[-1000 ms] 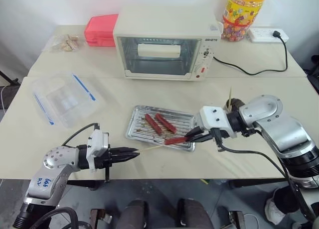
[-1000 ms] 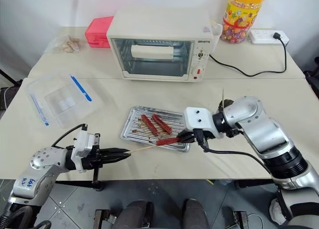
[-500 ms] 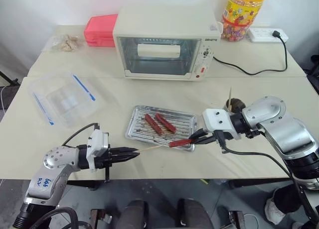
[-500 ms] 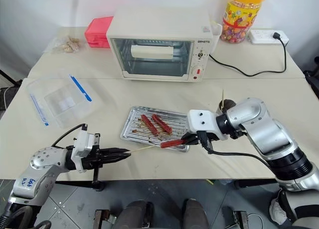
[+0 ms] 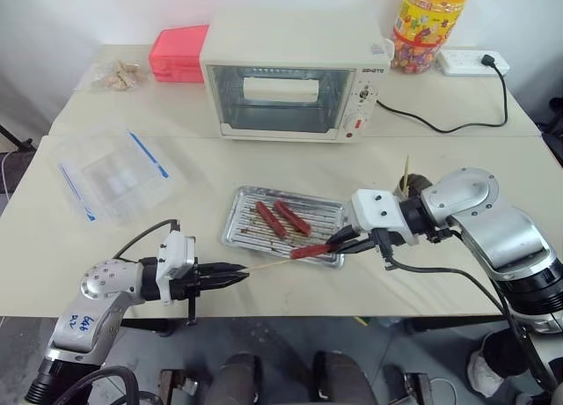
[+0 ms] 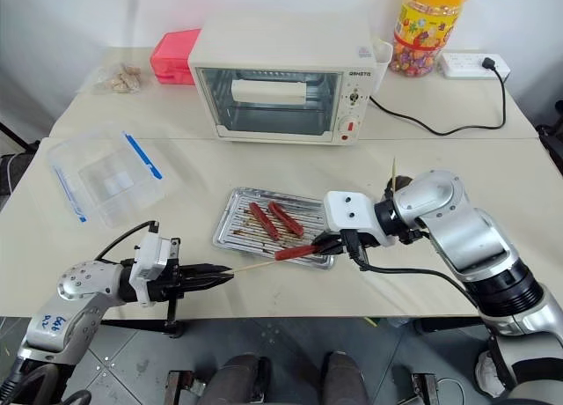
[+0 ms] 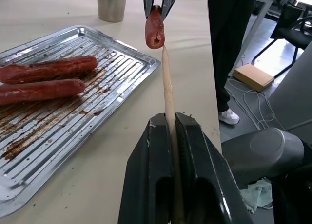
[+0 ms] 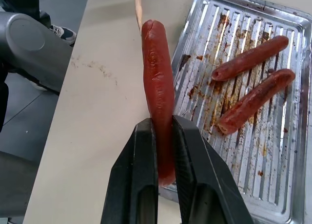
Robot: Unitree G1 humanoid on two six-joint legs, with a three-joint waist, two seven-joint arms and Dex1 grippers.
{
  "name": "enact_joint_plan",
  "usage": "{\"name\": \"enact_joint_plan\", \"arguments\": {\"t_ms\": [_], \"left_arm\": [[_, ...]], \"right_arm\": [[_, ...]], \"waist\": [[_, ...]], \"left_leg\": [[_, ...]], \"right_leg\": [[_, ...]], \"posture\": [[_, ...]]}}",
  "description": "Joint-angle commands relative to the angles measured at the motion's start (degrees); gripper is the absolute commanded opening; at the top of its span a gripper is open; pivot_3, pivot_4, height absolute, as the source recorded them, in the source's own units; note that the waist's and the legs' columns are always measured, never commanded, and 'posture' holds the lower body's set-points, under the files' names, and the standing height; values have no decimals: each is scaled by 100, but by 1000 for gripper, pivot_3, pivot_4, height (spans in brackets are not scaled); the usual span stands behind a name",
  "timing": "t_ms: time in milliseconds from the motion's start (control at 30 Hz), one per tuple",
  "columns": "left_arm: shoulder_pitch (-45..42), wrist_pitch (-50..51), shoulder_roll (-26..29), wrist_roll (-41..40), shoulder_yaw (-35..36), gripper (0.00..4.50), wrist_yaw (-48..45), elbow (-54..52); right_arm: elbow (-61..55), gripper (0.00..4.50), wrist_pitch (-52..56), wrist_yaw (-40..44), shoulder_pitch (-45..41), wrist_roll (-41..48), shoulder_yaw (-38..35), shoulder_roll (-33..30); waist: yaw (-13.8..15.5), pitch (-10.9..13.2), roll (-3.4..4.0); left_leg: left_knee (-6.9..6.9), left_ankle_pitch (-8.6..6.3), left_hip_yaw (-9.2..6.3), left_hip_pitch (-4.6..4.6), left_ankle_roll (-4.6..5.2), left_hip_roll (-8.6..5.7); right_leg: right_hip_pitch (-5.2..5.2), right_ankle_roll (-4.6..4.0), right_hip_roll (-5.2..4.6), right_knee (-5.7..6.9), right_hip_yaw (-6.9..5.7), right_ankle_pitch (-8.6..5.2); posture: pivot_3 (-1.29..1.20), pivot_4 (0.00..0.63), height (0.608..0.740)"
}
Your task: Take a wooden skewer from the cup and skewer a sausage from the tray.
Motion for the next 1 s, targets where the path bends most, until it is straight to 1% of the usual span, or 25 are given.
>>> {"name": "enact_joint_plan", "arguments": {"t_ms": [33,167,267,400,467,567,733,1000], "left_arm": [[-12,17,12,-11,36,0,36,-161],[56,32,101,-80,152,0,-23,-211],[100,-48,236,-164,386,0,-130,-207],[47,-541,471,113,482,0,-440,13],[1,-640,487,147,471,0,-478,72],[-246,-561,354,196,247,0,-348,9],[-379,-498,267,364,-61,0,-325,-9],[-421,-493,199,433,-200,0,-298,95]], "right_arm": [[-183,246,-12,77,-47,49,-30,-98],[-93,246,-151,88,26,-13,-93,-216],[-100,246,-270,76,119,12,-205,-299],[-182,246,-378,73,343,72,-330,-452],[-230,246,-399,60,410,93,-355,-485],[-303,246,-322,12,451,133,-370,-456],[-388,246,-192,-43,431,176,-364,-420],[-398,246,-1,-199,283,209,-341,-303]], "waist": [[-1,0,0],[0,0,0],[-2,0,0],[2,0,0],[4,0,0],[7,0,0],[0,0,0],[-2,0,0]], "left_leg": [[0,0,0,0,0,0],[0,0,0,0,0,0],[0,0,0,0,0,0],[0,0,0,0,0,0],[0,0,1,0,0,-1],[0,0,1,0,1,-2],[-1,0,1,0,1,-2],[0,1,2,0,1,-1]], "right_leg": [[0,0,0,0,0,0],[0,0,1,0,0,0],[0,0,0,0,0,0],[0,0,-1,0,0,0],[1,0,-1,-2,-1,0],[1,0,0,0,-1,0],[0,0,2,0,-1,0],[0,0,3,1,0,0]], "posture": [[0,150,740],[0,150,740],[0,150,740],[0,150,740],[0,150,740],[0,150,740],[0,150,740],[0,150,740]]}}
